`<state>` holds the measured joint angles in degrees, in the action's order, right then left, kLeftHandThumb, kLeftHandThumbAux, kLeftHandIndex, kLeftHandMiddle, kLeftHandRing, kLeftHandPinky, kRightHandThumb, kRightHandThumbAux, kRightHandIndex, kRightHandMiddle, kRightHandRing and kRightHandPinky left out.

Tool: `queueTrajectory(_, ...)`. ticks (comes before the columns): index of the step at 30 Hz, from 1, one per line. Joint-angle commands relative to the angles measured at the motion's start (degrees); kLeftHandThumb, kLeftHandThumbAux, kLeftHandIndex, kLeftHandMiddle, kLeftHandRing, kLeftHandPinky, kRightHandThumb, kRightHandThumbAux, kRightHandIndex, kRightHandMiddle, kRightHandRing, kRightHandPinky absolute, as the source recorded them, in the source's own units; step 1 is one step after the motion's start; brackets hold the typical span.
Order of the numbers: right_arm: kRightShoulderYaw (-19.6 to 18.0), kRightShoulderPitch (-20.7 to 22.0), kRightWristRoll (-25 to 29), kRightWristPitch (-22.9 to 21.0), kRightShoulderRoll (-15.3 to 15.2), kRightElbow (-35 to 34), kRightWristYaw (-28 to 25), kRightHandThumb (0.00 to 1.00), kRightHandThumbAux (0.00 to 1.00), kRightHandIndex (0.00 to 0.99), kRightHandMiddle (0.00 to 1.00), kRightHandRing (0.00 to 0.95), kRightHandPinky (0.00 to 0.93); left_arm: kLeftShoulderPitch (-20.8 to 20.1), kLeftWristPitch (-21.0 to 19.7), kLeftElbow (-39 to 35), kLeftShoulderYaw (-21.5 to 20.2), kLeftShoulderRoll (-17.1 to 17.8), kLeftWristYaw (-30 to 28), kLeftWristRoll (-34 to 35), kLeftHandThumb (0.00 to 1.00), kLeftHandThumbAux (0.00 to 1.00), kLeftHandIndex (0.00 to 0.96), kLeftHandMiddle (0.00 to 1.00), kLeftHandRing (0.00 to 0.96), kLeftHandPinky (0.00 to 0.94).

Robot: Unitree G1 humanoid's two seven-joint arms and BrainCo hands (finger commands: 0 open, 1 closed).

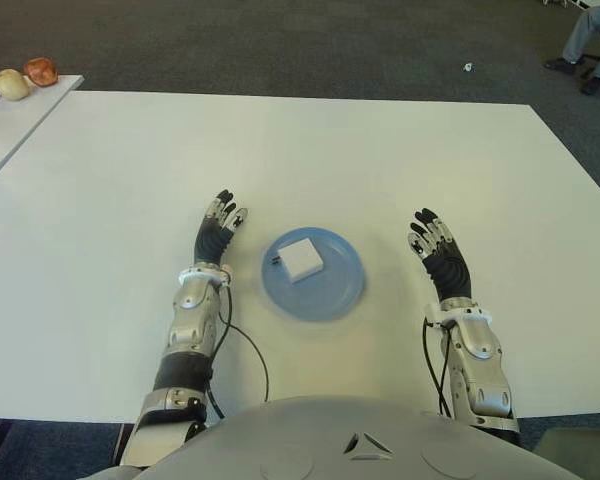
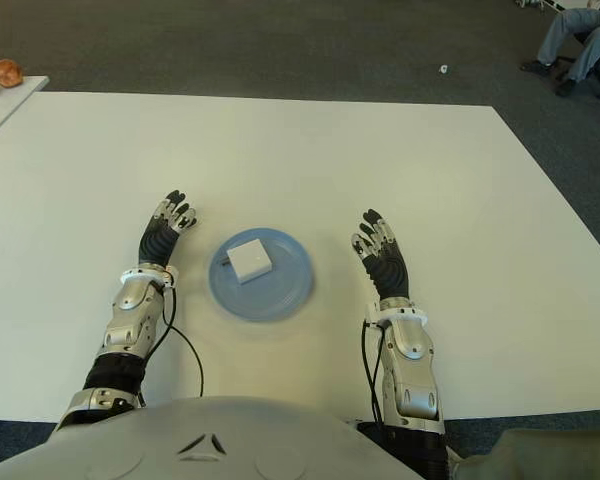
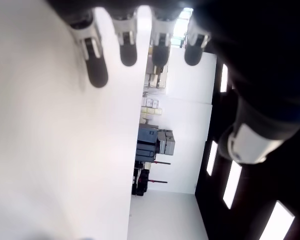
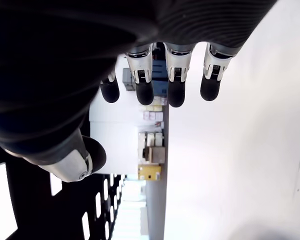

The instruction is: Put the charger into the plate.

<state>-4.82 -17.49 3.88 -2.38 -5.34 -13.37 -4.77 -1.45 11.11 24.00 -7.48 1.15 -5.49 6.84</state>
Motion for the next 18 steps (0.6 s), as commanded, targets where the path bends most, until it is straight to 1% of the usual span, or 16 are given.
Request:
queueTrajectory(1, -0.12, -0.43, 0.60, -1.27, 0.03, -0.51, -0.27, 0.000, 0.615, 0.000, 0.105, 0.083, 0.053, 1.43, -1.58, 3.66, 0.13, 0.44, -0.94, 0.04, 0.000, 0.598, 0.000, 0.000, 0.000, 0.000)
queueTrajectory(8, -0.11, -0.50, 0.62, -1.50, 0.10, -0.48, -0.33, 0.000, 0.611, 0.000, 0.106, 0.084, 0.056, 1.91, 0.53, 5.25, -0.14, 0.22, -1.18, 0.30, 0.000, 0.600, 0.003, 0.000, 0.000, 0.000)
queueTrajectory(18, 0.08, -0.65, 0.30, -1.34, 0.15, -0.26, -0.23, 0.000, 0.604, 0.003, 0.110, 0.086, 0.054, 1.82, 2.14, 7.64, -0.48, 0.36, -1.51, 0.56, 0.000, 0.605, 0.011, 0.003, 0.000, 0.005)
